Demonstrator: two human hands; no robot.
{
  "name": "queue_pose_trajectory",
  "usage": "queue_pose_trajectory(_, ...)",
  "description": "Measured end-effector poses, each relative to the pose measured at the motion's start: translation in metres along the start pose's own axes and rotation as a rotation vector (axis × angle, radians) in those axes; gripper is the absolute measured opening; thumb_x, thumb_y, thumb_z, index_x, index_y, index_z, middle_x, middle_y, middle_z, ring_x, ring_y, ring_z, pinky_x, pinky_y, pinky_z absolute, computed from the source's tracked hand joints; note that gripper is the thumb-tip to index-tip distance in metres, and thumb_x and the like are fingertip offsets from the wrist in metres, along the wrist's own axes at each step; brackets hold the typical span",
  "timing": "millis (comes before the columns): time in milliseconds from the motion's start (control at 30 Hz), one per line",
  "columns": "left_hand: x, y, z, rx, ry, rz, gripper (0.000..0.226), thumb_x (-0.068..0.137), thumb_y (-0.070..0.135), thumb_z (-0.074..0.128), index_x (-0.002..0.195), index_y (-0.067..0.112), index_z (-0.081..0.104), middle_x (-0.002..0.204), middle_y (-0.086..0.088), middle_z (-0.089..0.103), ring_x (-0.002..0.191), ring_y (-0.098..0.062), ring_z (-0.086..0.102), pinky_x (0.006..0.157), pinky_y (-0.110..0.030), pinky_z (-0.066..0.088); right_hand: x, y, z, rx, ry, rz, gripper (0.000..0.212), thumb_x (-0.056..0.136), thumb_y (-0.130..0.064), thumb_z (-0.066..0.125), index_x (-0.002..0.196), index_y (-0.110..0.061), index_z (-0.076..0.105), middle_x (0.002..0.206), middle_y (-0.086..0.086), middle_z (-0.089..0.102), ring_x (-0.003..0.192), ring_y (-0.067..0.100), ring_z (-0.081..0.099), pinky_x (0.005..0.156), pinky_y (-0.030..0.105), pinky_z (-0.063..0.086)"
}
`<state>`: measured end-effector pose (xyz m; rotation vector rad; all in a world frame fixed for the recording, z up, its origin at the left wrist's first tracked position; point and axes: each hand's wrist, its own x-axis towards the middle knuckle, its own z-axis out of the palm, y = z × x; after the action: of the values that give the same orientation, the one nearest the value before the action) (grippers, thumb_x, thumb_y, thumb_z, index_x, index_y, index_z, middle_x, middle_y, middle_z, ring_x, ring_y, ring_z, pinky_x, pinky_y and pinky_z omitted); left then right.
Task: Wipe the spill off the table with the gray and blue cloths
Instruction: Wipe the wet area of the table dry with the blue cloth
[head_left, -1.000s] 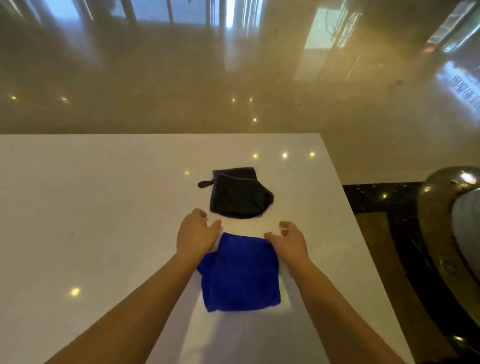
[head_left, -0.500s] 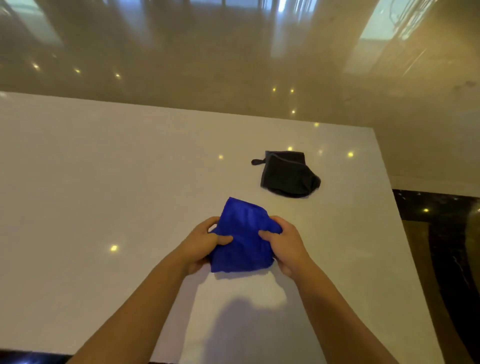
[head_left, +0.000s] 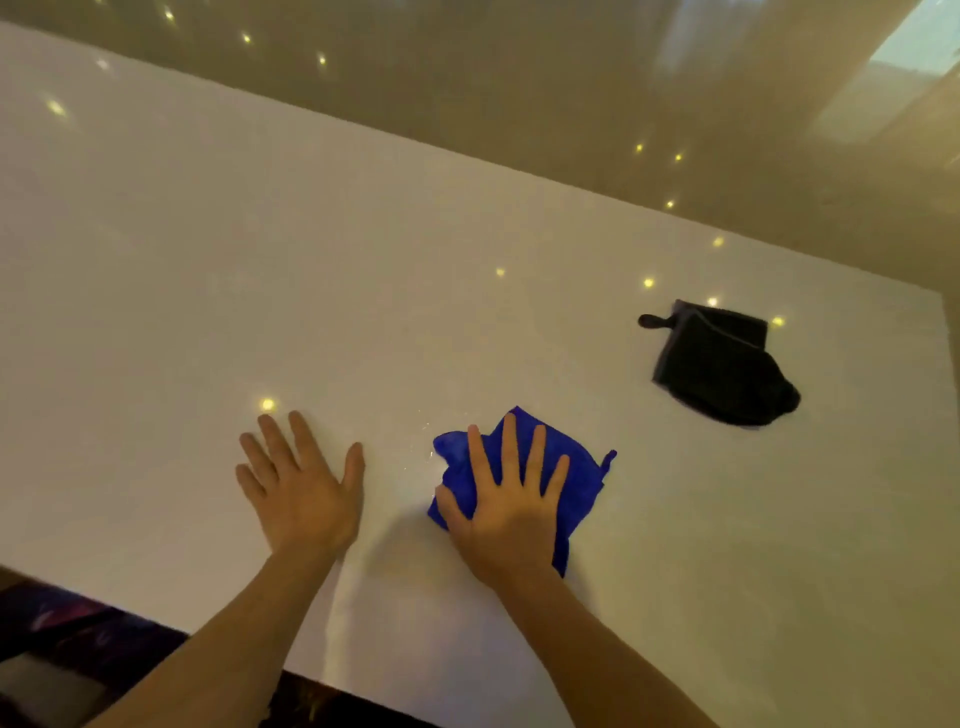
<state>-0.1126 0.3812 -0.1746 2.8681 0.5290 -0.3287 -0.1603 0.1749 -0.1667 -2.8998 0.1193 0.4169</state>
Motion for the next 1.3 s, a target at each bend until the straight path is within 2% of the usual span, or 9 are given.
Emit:
queue_pose_trajectory(133, -0.003, -0.006, 0.006, 0.028, 0.029, 0.018, 0.087, 0.092, 0.070, 0.010, 0.160, 0.016, -0.003, 0.168, -0.016, -0.005, 0.154, -0.035, -0.011, 0.124, -0.053, -0.003, -0.097, 0.007, 0.043, -0.133, -0.058, -0.550, 0.075, 0.093, -0.074, 0.039, 0.159, -0.039, 0.031, 0.172, 0.003, 0.022, 0.159, 0.037, -0.008, 0.114, 0.068, 0.017)
queue_pose_trajectory(267, -0.002, -0.005, 0.007, 0.031, 0.031, 0.010, 0.088, 0.091, 0.072, 0.009, 0.160, 0.019, -0.006, 0.169, -0.014, -0.007, 0.154, -0.033, -0.013, 0.124, -0.053, -0.001, -0.018, 0.068, 0.001, -0.291, -0.201, -1.173, 0.071, 0.097, -0.069, 0.040, 0.162, -0.044, 0.022, 0.173, -0.005, 0.017, 0.160, 0.030, -0.002, 0.125, 0.060, -0.006)
queue_pose_trajectory(367, 0.001, -0.007, 0.008, 0.030, 0.039, 0.004, 0.088, 0.092, 0.072, 0.011, 0.160, 0.017, -0.001, 0.169, -0.015, -0.003, 0.155, -0.034, -0.010, 0.124, -0.054, 0.000, 0.098, 0.079, -0.041, -0.201, -0.023, -0.762, 0.074, 0.091, -0.069, 0.040, 0.158, -0.038, 0.037, 0.170, 0.002, 0.028, 0.157, 0.038, 0.021, 0.121, 0.071, 0.015)
queue_pose_trajectory(567, 0.002, -0.005, 0.005, 0.027, 0.009, 0.007, 0.088, 0.093, 0.071, 0.010, 0.160, 0.015, -0.001, 0.168, -0.015, -0.008, 0.154, -0.035, -0.013, 0.124, -0.053, -0.003, 0.179, 0.028, -0.055, -0.008, 0.163, 0.175, 0.079, 0.100, -0.065, 0.020, 0.166, -0.021, 0.012, 0.173, 0.011, 0.016, 0.158, 0.039, 0.008, 0.124, 0.065, 0.009)
queue_pose_trajectory(767, 0.000, -0.001, -0.002, -0.004, -0.012, 0.006, 0.088, 0.093, 0.069, 0.012, 0.160, 0.014, 0.001, 0.168, -0.015, -0.008, 0.154, -0.034, -0.014, 0.123, -0.055, -0.002, -0.004, 0.017, 0.015, -0.190, -0.115, -0.896, 0.077, 0.098, -0.066, 0.037, 0.163, -0.026, 0.025, 0.172, 0.004, 0.018, 0.158, 0.033, -0.014, 0.122, 0.068, 0.006)
queue_pose_trajectory(933, 0.001, -0.002, 0.000, -0.010, -0.010, 0.002, 0.085, 0.093, 0.070, 0.011, 0.160, 0.019, 0.000, 0.169, -0.012, -0.008, 0.154, -0.032, -0.015, 0.124, -0.054, -0.001, 0.108, 0.024, -0.023, -0.179, -0.349, -1.751, 0.066, 0.093, -0.053, 0.066, 0.152, -0.027, 0.052, 0.165, 0.004, 0.039, 0.158, 0.034, 0.016, 0.127, 0.059, 0.001)
queue_pose_trajectory(1000, 0.002, -0.006, 0.002, 0.003, -0.005, 0.015, 0.082, 0.094, 0.066, 0.010, 0.160, 0.017, 0.008, 0.169, -0.014, -0.003, 0.155, -0.034, -0.009, 0.123, -0.055, 0.003, 0.176, -0.007, -0.039, -0.206, -0.192, -1.559, 0.065, 0.094, -0.060, 0.057, 0.151, -0.031, 0.052, 0.165, 0.003, 0.038, 0.157, 0.036, 0.022, 0.126, 0.059, 0.006)
queue_pose_trajectory(1167, 0.004, -0.007, 0.007, 0.032, 0.010, 0.000, 0.086, 0.092, 0.070, 0.018, 0.159, 0.018, 0.011, 0.169, -0.014, 0.002, 0.155, -0.035, -0.006, 0.122, -0.050, -0.001, 0.280, -0.081, -0.060, -0.101, 0.100, -0.336, 0.079, 0.097, -0.072, 0.024, 0.165, -0.032, 0.017, 0.174, 0.002, 0.015, 0.159, 0.037, 0.006, 0.126, 0.062, 0.002)
queue_pose_trajectory(1300, 0.002, -0.008, 0.008, 0.042, 0.012, -0.003, 0.088, 0.092, 0.071, 0.018, 0.161, 0.017, 0.006, 0.169, -0.014, -0.001, 0.155, -0.035, -0.007, 0.123, -0.052, 0.001, 0.212, -0.093, -0.034, -0.080, 0.131, -0.321, 0.076, 0.102, -0.062, 0.028, 0.165, -0.020, 0.019, 0.173, 0.006, 0.018, 0.158, 0.039, 0.010, 0.124, 0.065, 0.011)
